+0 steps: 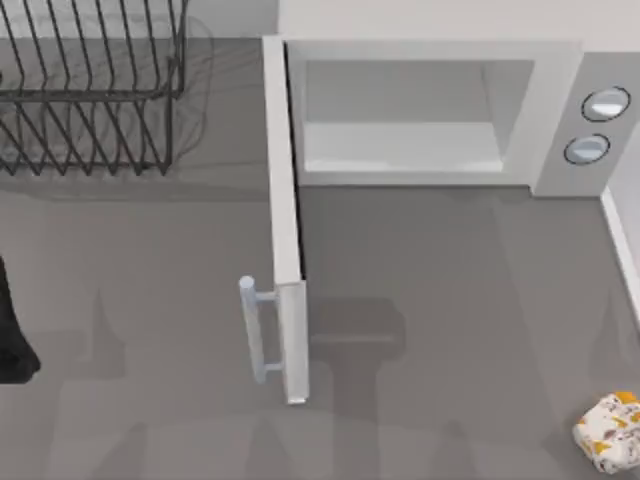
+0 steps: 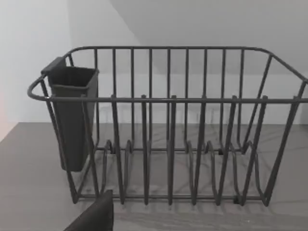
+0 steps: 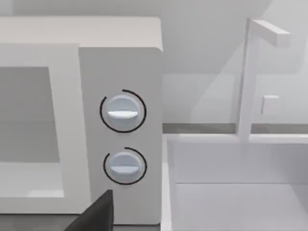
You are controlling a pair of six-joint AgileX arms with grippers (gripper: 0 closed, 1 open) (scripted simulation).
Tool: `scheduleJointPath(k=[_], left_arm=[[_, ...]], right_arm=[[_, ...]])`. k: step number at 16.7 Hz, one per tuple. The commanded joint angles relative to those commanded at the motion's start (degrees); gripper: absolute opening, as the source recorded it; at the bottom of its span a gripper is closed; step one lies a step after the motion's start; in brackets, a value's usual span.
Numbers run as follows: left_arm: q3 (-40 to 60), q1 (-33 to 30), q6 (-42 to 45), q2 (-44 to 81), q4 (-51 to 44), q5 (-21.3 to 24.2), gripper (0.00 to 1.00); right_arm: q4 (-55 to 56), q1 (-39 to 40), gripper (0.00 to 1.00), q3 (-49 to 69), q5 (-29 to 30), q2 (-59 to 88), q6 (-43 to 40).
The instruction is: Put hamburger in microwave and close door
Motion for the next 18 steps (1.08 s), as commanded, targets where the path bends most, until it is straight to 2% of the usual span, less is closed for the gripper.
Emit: scheduleJointPath(k=[3,7,18], left_arm=[[0.0,0.0,0.0,0.0,0.0,0.0,1.0],[0.0,0.0,0.0,0.0,0.0,0.0,1.0],[0.0,0.0,0.0,0.0,0.0,0.0,1.0]], right_arm=[[-0.6,0.2,1.0,0.6,0.0,0.7,-0.1],[-7.5,2.9,1.0,6.5,0.0,9.3,-0.9],[-42.3,16.5,1.0,36.3,0.1,61.8,-5.1]])
